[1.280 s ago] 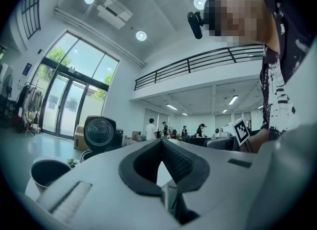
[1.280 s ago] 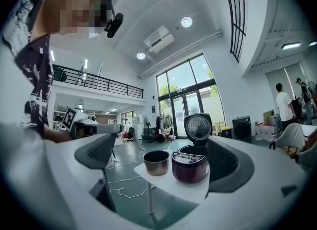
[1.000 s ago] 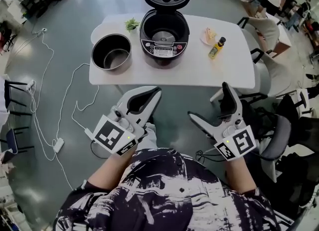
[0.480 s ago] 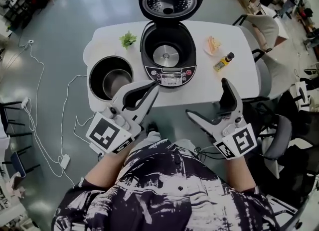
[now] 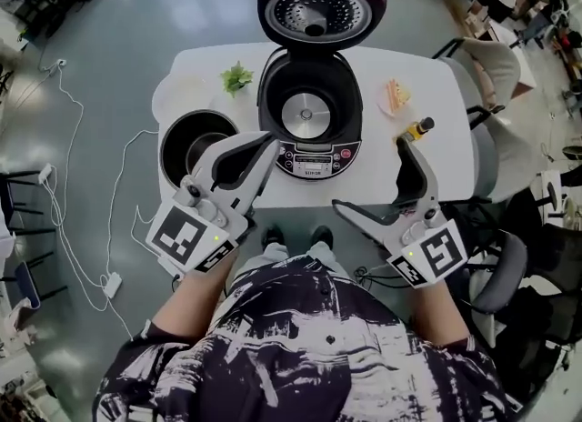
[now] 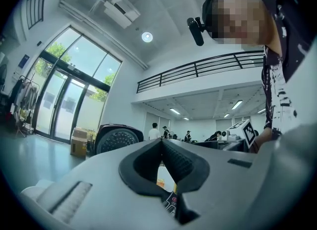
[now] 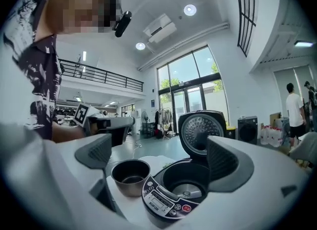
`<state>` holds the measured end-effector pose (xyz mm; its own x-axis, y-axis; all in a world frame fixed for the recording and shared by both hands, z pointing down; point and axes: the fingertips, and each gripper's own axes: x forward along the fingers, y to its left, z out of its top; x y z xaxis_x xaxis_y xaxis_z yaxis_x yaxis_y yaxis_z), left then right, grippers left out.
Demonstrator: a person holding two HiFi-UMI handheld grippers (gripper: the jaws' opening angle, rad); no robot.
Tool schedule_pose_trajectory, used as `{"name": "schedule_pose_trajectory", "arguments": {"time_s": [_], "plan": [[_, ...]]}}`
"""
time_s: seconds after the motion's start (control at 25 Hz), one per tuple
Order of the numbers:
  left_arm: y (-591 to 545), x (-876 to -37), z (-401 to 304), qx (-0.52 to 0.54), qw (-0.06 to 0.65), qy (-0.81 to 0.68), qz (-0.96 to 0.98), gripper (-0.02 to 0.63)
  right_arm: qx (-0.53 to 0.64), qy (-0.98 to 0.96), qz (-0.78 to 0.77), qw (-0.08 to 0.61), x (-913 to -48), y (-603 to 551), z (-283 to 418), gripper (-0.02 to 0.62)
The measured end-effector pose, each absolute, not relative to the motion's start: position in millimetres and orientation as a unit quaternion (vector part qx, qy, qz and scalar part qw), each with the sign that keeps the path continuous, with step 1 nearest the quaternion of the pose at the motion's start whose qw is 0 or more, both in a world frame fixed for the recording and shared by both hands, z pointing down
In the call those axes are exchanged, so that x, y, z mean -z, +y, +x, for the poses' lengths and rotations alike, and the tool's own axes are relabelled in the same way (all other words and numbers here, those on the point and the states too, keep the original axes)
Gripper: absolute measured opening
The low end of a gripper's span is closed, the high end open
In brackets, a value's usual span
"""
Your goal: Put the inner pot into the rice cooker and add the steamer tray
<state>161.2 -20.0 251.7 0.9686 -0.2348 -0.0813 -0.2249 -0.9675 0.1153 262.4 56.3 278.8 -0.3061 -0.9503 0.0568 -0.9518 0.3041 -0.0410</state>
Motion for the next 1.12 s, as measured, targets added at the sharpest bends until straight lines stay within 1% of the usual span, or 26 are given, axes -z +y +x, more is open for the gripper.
{"name": "schedule_pose_trajectory", "arguments": {"time_s": [0.16,0.32,0.48,0.64,0.84,0.96,1.12], "plan": [[-38.8,-245.0,149.2,0.053,0.042,-0.157,0.985,0.005,-0.028,-0.835,0.55,0.009,-274.3,27.3,250.0,0.552],[-54.7,-238.5,121.5,0.055,0.026,-0.205,0.977,0.005,-0.019,-0.865,0.502,0.002,-261.2,-10.4,223.4,0.552],[-72.4,-244.1,79.0,0.053,0.017,-0.263,0.963,0.005,-0.018,-0.891,0.454,-0.004,-253.0,-51.5,182.4,0.552],[-93.2,-249.5,28.5,0.051,0.01,-0.324,0.945,0.005,-0.06,-0.908,0.414,0.01,-264.8,-96.1,133.4,0.552],[-108.9,-259.2,-31.9,0.06,0.02,-0.386,0.92,0.005,-0.139,-0.916,0.368,0.078,-313.6,-154.8,70.8,0.552],[-109.0,-270.0,-59.8,0.07,0.028,-0.406,0.911,0.005,-0.169,-0.909,0.356,0.138,-356.4,-187.2,41.7,0.552],[-106.8,-281.9,-84.0,0.08,0.045,-0.424,0.901,0.005,-0.204,-0.884,0.35,0.232,-422.1,-222.5,26.4,0.552]]}}
